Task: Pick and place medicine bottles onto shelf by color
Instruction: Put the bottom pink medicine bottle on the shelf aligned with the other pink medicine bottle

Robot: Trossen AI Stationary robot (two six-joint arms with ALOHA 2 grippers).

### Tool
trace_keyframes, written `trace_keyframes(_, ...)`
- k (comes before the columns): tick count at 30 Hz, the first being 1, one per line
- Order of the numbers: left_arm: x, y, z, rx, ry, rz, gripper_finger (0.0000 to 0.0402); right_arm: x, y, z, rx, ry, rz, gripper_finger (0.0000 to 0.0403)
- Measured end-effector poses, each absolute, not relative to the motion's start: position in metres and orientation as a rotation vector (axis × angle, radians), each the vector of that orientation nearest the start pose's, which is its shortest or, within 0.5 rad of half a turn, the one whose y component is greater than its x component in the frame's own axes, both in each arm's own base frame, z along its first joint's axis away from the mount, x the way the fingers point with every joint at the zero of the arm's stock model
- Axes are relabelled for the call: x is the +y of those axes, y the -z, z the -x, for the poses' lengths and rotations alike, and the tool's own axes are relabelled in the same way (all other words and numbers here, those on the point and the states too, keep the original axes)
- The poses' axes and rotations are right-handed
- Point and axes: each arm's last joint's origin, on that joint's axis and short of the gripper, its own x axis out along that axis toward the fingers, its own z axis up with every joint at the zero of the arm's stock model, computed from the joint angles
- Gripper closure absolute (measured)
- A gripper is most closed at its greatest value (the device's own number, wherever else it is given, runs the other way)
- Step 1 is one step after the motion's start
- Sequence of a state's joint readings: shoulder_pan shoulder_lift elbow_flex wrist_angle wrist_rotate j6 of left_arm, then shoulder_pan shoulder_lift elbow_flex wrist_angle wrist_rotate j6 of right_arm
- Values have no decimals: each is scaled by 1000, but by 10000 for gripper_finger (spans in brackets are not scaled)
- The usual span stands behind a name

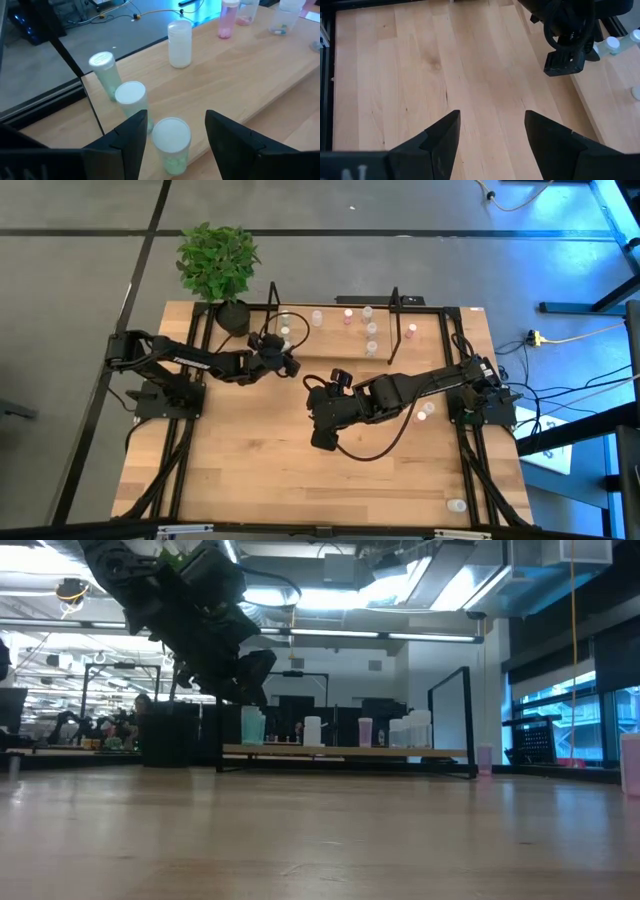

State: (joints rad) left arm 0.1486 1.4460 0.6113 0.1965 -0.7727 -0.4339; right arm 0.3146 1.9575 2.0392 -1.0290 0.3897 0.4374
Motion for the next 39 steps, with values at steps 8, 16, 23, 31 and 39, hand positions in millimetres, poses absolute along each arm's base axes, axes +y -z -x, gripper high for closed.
trace_keyframes(8, 58, -188, -272, 401, -989, 123, 208, 118, -351, -397, 849, 259, -81, 178)
trace_keyframes(16, 46, -205, -281, 400, -1003, 41, 208, 118, -351, -397, 849, 259, -81, 178)
trace_keyframes(23, 25, -220, -265, 426, -962, 42, 208, 118, -351, -397, 846, 258, -82, 178)
trace_keyframes(31, -23, -233, -238, 466, -803, 63, 208, 118, -353, -399, 821, 253, -94, 178)
trace_keyframes(39, -75, -234, -224, 475, -575, 24, 208, 118, -354, -400, 814, 252, -97, 178)
